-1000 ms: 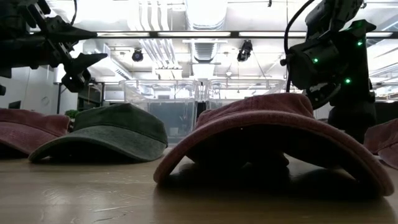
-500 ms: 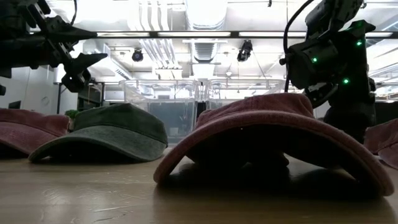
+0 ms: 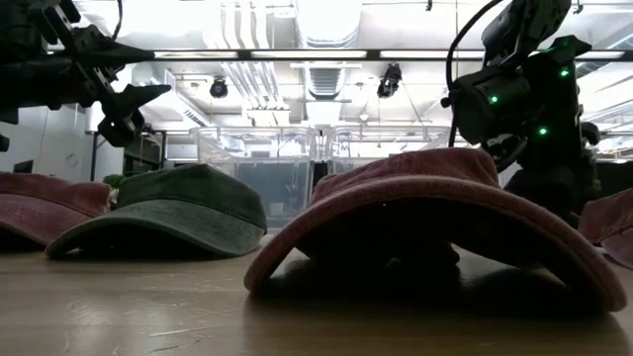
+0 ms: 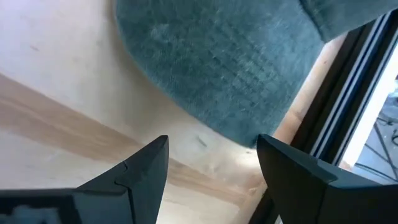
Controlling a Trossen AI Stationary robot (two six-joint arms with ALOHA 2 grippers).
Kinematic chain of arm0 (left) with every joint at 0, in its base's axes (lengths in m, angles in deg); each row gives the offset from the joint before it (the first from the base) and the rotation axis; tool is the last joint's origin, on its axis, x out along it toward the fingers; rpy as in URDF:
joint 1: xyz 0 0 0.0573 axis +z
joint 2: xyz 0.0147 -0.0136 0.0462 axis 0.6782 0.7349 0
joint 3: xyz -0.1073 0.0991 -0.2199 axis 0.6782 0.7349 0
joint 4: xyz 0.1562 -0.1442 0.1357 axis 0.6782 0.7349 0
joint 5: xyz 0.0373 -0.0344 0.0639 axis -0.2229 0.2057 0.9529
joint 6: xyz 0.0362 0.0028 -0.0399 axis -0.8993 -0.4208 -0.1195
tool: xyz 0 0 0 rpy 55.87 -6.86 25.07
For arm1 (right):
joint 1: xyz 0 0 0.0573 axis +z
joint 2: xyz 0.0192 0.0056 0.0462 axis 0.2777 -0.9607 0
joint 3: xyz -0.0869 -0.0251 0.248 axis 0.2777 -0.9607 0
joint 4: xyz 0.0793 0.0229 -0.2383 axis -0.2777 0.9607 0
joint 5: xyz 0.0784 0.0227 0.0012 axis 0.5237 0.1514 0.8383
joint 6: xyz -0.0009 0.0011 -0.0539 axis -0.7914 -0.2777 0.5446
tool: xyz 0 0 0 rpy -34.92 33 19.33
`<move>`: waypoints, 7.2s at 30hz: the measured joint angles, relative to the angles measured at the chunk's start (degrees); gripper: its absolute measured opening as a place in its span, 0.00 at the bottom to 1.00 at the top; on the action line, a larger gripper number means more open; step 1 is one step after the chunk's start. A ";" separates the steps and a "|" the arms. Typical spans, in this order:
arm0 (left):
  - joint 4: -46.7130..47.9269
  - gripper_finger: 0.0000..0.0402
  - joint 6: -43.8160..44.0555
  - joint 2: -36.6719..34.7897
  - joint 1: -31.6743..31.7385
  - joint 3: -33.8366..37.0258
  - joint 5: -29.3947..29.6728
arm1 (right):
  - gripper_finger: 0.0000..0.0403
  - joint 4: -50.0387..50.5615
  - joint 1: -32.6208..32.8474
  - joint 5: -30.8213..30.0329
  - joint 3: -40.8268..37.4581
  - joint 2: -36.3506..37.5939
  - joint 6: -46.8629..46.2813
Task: Pick & Place hat
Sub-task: Put the top black cap into the right transparent bin
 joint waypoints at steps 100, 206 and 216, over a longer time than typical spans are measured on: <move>-0.17 0.51 0.00 -0.02 0.02 0.00 0.00 | 0.02 25.09 -2.76 -9.08 12.17 -5.61 -8.90; -0.19 0.51 0.00 0.11 0.01 0.00 0.00 | 0.64 1.81 -41.13 6.96 8.42 18.56 13.03; -0.19 0.51 0.00 0.11 0.02 0.00 0.00 | 0.64 -4.45 -42.34 7.78 8.41 7.81 14.08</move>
